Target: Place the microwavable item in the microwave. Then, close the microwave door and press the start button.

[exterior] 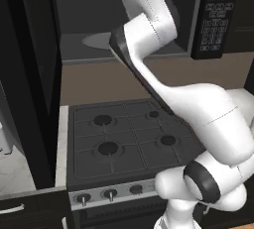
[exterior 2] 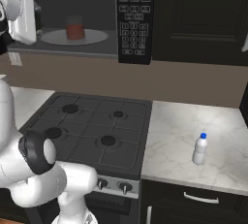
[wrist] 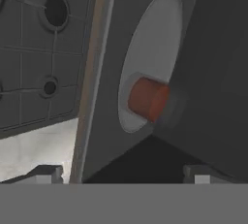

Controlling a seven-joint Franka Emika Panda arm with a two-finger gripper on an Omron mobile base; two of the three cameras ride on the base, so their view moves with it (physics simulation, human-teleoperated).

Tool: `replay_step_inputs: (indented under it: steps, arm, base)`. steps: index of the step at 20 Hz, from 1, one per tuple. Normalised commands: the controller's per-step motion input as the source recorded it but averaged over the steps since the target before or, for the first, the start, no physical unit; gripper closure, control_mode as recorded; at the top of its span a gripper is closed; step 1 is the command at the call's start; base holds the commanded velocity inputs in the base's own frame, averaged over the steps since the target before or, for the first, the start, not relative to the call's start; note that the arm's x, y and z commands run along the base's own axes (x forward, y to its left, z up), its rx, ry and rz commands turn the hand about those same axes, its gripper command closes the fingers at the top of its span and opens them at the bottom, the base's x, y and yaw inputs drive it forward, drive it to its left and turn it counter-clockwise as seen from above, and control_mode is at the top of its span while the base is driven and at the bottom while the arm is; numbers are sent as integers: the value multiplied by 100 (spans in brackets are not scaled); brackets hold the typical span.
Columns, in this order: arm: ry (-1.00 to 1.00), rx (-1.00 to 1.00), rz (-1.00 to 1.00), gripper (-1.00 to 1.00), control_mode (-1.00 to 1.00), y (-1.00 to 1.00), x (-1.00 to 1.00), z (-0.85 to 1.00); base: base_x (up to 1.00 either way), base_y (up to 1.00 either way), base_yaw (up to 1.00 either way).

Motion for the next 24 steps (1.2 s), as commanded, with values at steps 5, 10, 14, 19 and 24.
replay_step_inputs:
  steps: [5, 10, 14, 19, 24]
  arm:
    - [-23, -14, 0, -100, -100, 0, -100, -75]
    - [-15, -17, 0, -100, -100, 0, -100, -66]
    - [-20, -26, -1, -100, -100, 0, -94, -42]
    - [-17, -34, -10, -100, -100, 0, -67, -25]
    - [-16, -33, -20, -100, -100, 34, -64, -12]
  base:
    - [0, 0, 0]
    - [0, 0, 0]
    - [0, 0, 0]
    - [0, 0, 0]
    - [0, 0, 0]
